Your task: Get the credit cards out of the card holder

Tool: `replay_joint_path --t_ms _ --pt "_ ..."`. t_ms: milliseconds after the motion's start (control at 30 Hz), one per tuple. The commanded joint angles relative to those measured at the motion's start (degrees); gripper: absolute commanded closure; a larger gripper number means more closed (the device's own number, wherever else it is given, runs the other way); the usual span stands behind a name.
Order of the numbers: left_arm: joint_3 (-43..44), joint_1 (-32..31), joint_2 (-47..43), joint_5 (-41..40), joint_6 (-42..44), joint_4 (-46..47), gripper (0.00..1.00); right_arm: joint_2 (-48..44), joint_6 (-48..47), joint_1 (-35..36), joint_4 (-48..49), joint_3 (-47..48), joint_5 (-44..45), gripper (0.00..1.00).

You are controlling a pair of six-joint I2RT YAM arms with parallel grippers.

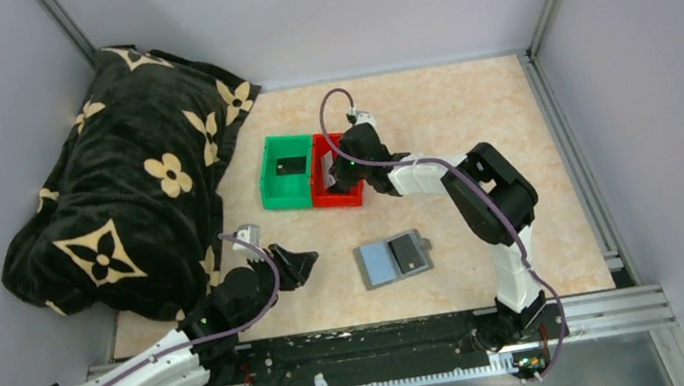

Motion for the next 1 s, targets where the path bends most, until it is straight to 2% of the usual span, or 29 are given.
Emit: replay_joint_path --t_ms 0,100,200,233,267,333,633,800,867,933,967 --pt "-0.80 0.23 -0.44 -0.63 0.43 -0.02 0.52 -0.28 0.02 0.67 2.32 2.11 0.12 1.00" --pt "-0.88 0.24 -0.13 -0.57 0.45 0.24 0.52 -0.48 0.01 0.67 2.69 2.15 -0.78 1.00" --pt "-0.77 0.24 0.04 -0.57 0.57 0.28 0.53 -0.98 -0.24 0.67 3.21 1.53 -0.74 0.66" --pt "-0.82 0.24 0.18 -0.52 0.57 0.30 0.52 -1.40 -0.52 0.69 3.28 1.15 -0.55 0.57" --pt "-0.77 0.24 0.24 -0.48 0.61 0.30 0.52 -1.98 -1.00 0.74 3.30 0.83 -0.25 0.52" --pt "-0.99 0.24 0.52 -0.35 0.51 0.69 0.53 -3.75 -2.78 1.06 2.88 0.49 0.91 0.50" --pt "-0.86 0.24 5.19 1.48 0.89 5.54 0.53 -13.62 -12.01 3.61 -2.11 1.64 6.22 0.52" --pt "-0.35 0.20 8.19 3.16 1.95 8.32 0.52 -24.71 -14.99 4.62 -2.05 -3.43 9.08 0.59" --pt "-0.16 0.17 9.50 4.26 2.63 9.88 0.53 -29.81 -15.71 4.63 -1.98 -6.91 10.73 0.73" --pt "0.43 0.24 11.50 6.57 3.55 11.89 0.53 -34.52 -16.29 4.54 -3.32 -10.38 12.97 0.99" --pt "0.85 0.20 12.79 7.71 4.20 13.15 0.52 -36.40 -16.41 4.47 -4.64 -12.34 14.40 1.00"
